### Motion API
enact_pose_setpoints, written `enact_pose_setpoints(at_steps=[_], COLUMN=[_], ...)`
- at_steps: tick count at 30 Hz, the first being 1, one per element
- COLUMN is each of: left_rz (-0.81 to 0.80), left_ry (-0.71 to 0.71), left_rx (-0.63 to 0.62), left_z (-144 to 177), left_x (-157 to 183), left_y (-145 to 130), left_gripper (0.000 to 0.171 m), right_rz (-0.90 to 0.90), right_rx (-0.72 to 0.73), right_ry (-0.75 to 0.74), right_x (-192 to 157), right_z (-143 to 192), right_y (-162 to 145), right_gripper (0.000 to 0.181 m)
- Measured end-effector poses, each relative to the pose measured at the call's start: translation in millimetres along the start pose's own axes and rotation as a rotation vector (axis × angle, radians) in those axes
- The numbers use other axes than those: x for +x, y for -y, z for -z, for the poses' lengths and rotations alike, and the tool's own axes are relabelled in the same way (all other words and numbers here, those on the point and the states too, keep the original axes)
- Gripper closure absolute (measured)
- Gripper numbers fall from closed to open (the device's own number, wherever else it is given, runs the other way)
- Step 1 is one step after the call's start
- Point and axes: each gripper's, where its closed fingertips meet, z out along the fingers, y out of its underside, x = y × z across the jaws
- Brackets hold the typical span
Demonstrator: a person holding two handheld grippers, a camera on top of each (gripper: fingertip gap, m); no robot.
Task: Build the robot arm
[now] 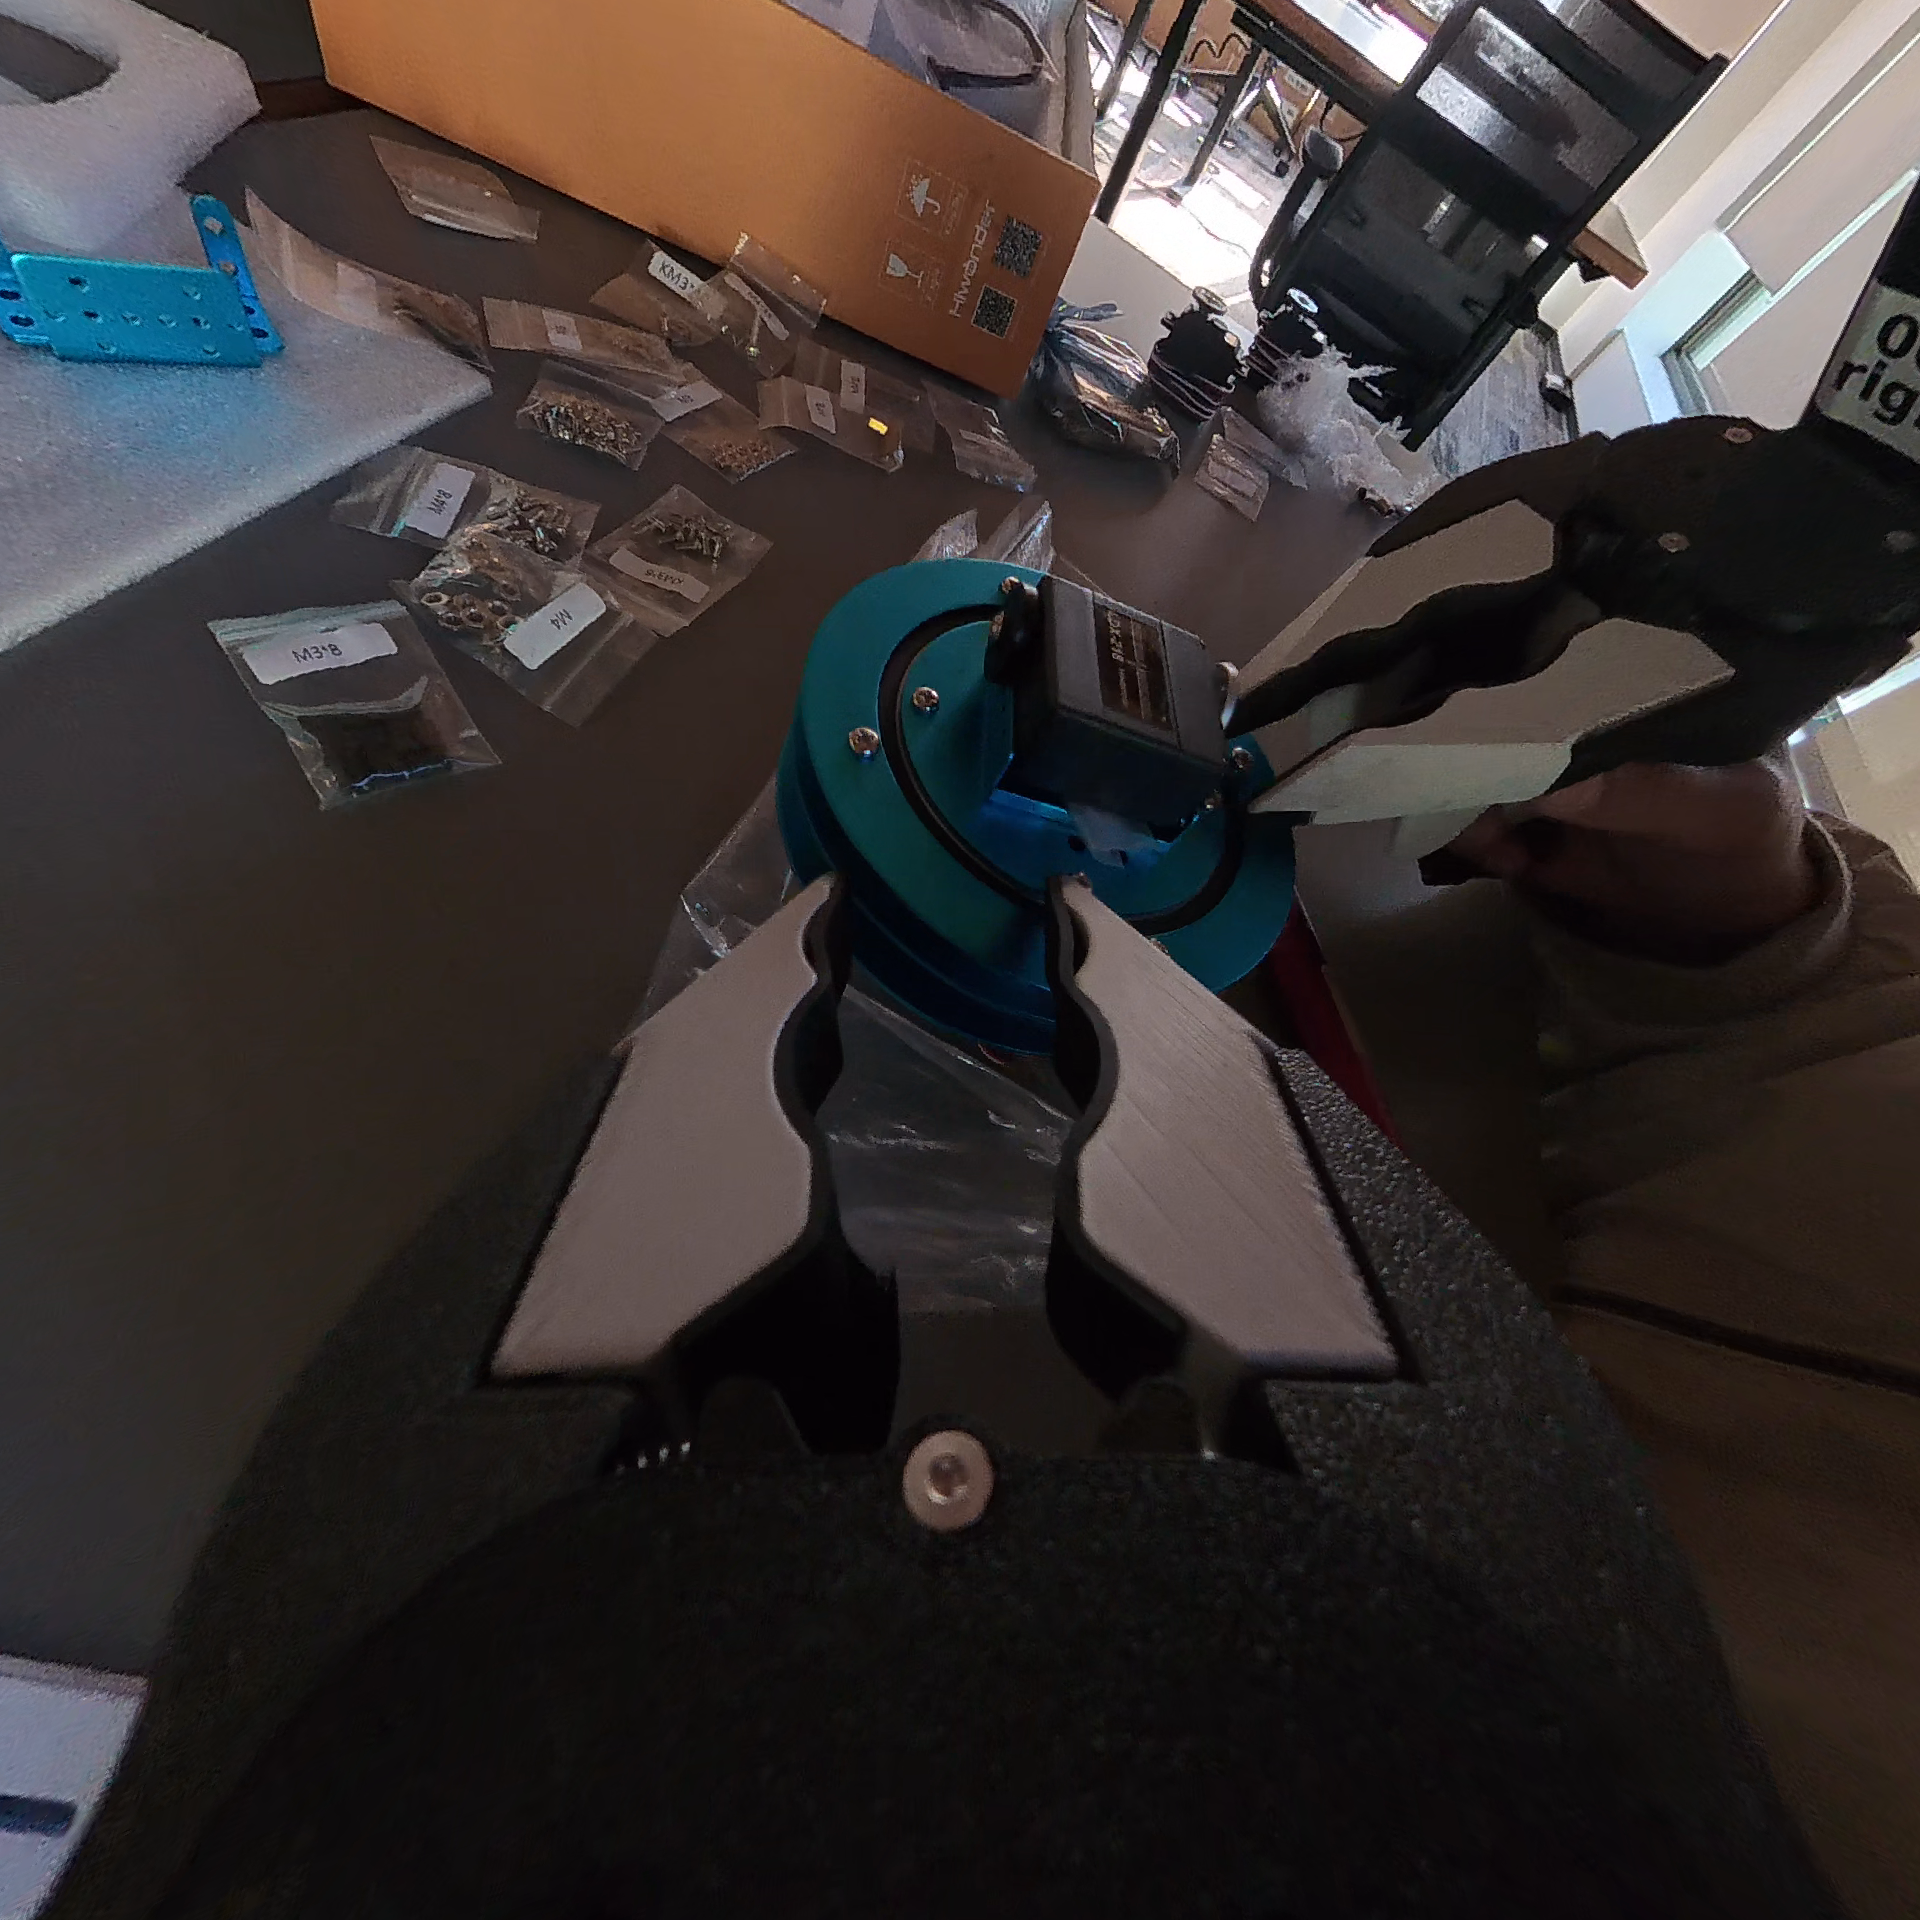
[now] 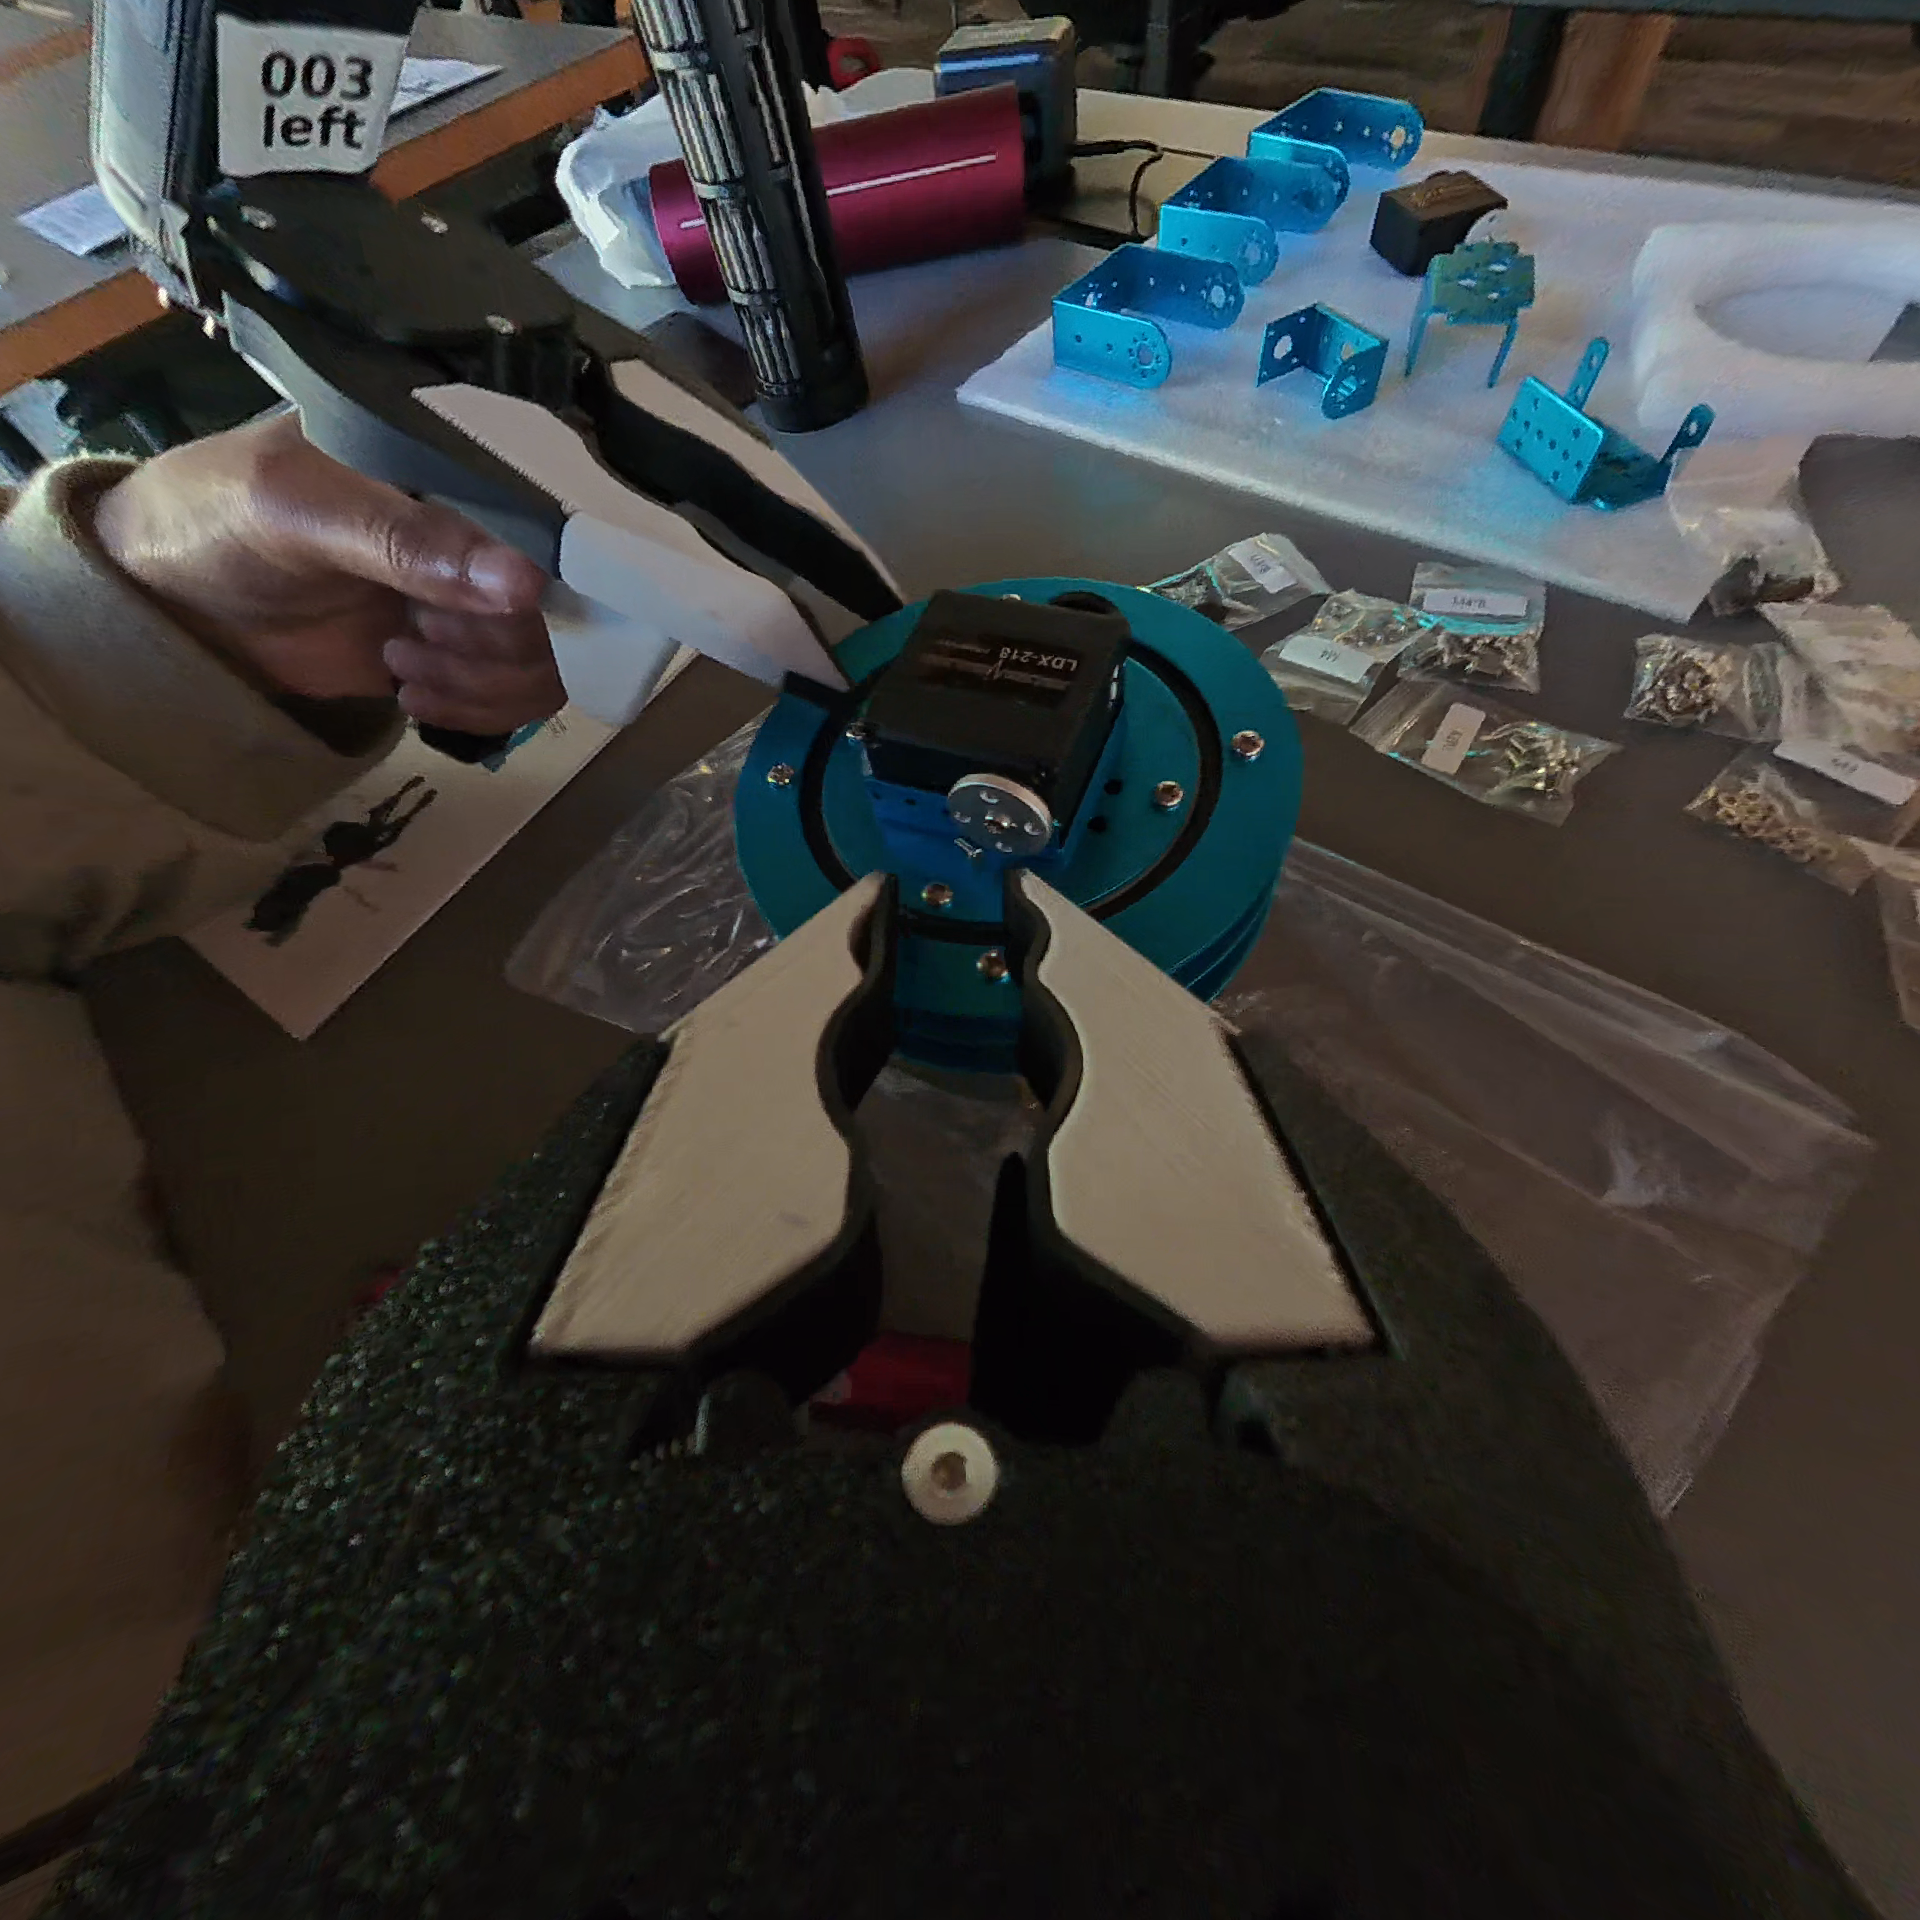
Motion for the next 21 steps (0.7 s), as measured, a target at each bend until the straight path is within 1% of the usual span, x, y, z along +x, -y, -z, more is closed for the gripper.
enact_pose_setpoints(at_steps=[3,6,10,12,15,21], left_rz=[0.031,0.063,0.028,0.011,0.017,0.037], left_ry=[0.002,0.003,0.025,0.033,0.022,0.004], left_rx=[0.018,0.035,0.03,0.031,0.04,0.051], left_z=[0,0,1,1,0,-1], left_x=[1,0,0,0,0,0], left_y=[-2,-1,-1,-1,-1,-1], left_gripper=[0.135,0.136,0.137,0.137,0.137,0.137], right_rz=[0.027,0.073,0.004,-0.034,-0.098,-0.413], right_rx=[0.005,-0.034,-0.055,-0.041,-0.006,0.105], right_ry=[-0.079,-0.166,-0.158,-0.142,-0.123,0.073], right_x=[-2,-2,-9,-12,-13,-31], right_z=[2,4,0,1,1,1], right_y=[6,3,-4,-3,0,15], right_gripper=[0.161,0.16,0.141,0.128,0.117,0.103])
